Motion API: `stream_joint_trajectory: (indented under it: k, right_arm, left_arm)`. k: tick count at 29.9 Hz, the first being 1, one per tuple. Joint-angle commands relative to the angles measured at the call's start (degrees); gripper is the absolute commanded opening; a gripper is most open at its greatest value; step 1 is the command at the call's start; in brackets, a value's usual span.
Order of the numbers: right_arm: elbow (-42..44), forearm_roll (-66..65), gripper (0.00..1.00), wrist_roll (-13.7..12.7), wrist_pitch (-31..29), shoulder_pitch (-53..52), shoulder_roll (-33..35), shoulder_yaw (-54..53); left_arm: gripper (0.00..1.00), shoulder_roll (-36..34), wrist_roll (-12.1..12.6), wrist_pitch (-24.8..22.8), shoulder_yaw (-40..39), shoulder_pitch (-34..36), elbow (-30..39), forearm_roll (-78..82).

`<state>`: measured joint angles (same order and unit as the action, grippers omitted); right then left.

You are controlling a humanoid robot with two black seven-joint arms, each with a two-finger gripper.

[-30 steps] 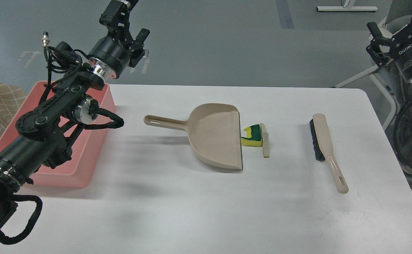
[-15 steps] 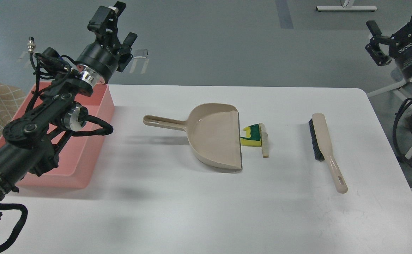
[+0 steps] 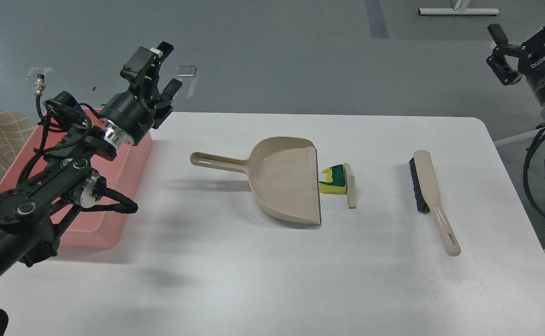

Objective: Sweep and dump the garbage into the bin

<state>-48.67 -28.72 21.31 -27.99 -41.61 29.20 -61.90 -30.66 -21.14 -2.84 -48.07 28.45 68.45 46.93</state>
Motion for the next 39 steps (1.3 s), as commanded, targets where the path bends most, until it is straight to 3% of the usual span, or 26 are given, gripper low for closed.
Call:
stream_joint_trajectory:
  k: [1, 5, 7, 16, 28, 39]
  right_arm:
    - [-1.2, -0.1, 1.00, -0.1, 0.0, 0.0, -0.1, 0.0]
    - [-1.3, -0.1, 1.00, -0.2, 0.0, -0.4, -0.3, 0.0]
    - [-1.3, -0.1, 1.00, -0.2, 0.0, -0.4, -0.4, 0.1]
    - [-1.7, -0.3, 1.00, -0.3, 0.0, -0.3, 0.0, 0.2]
    - [-1.7, -1.7, 1.00, -1.2, 0.0, -1.0, 0.7, 0.2]
    - [-1.6, -3.7, 1.00, -2.1, 1.4, -2.9, 0.2, 0.4]
  left_arm:
    - [0.99, -2.4, 0.6, 2.2, -0.1, -3.7, 4.8, 6.4]
    - [0.99, -5.8, 1.2, 5.6, 0.0, -8.6, 11.5, 12.6]
    - [0.99, -8.2, 2.7, 8.9, -0.2, -13.9, 16.0, 17.3]
    - [0.98, -10.7, 3.1, 12.1, -1.1, -24.1, 20.8, 23.5]
    - [0.98, -4.2, 3.4, 16.5, 0.5, -28.1, 19.4, 25.8]
    - [0.98, 6.4, 4.4, 20.9, 0.4, -27.7, 9.4, 25.8]
